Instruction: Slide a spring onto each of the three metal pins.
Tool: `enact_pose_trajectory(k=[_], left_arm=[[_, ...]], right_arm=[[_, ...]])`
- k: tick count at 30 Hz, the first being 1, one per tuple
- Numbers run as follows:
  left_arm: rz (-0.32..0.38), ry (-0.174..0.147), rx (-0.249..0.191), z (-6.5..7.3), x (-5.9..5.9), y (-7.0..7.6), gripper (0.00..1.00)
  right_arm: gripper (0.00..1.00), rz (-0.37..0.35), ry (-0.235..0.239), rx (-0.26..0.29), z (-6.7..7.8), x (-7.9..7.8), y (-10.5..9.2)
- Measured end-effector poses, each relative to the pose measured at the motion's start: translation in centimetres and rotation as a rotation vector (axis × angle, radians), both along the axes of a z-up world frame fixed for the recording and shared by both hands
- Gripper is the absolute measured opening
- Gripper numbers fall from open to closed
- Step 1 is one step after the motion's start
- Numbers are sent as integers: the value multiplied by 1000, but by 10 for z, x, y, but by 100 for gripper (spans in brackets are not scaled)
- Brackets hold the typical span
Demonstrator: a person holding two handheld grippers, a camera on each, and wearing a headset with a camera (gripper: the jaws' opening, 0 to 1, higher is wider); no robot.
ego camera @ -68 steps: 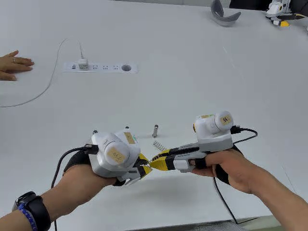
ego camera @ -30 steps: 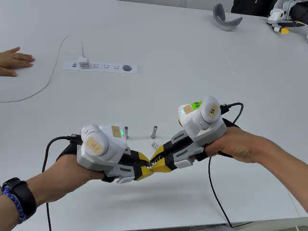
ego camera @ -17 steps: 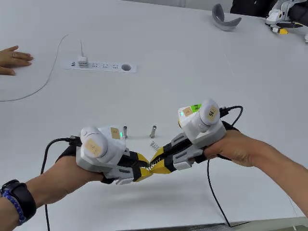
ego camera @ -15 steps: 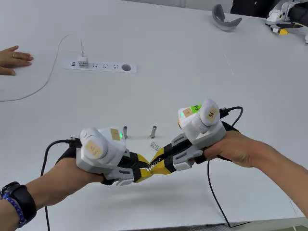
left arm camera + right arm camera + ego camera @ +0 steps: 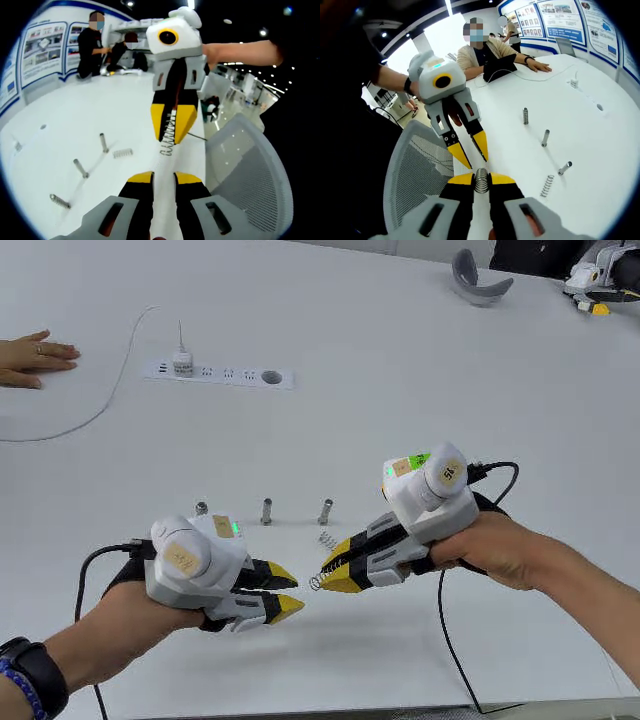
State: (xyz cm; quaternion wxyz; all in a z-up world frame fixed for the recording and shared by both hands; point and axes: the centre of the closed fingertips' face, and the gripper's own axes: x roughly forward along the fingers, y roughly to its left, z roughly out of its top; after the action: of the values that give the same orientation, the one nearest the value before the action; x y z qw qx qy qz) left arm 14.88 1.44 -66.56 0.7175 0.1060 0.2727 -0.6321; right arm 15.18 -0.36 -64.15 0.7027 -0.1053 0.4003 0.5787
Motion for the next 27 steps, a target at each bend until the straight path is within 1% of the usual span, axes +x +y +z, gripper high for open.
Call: enact_pose_trajectory(k=[5, 9, 13, 16, 20, 22, 27], left_arm=[[58, 11, -6, -3, 6, 10, 18], [96, 10, 6, -8, 10, 18, 21], [138, 14, 4, -11, 16, 25, 22], [163, 11, 12, -13, 20, 30, 22], [216, 14, 21, -18, 27, 38, 26], [237, 15, 25, -21, 30, 42, 27], [280, 19, 29, -24, 36, 50, 29]], right_arm=[[12, -17, -5, -30, -6, 4, -5], [12, -35, -7, -53, -9, 7, -9], [12, -25, -13, -75, -14, 7, -11], [12, -29, -15, -88, -17, 9, -12], [12, -37, -14, -106, -22, 11, -14], [12, -36, -12, -127, -27, 12, -17], [12, -45, -16, -139, -31, 16, -19]])
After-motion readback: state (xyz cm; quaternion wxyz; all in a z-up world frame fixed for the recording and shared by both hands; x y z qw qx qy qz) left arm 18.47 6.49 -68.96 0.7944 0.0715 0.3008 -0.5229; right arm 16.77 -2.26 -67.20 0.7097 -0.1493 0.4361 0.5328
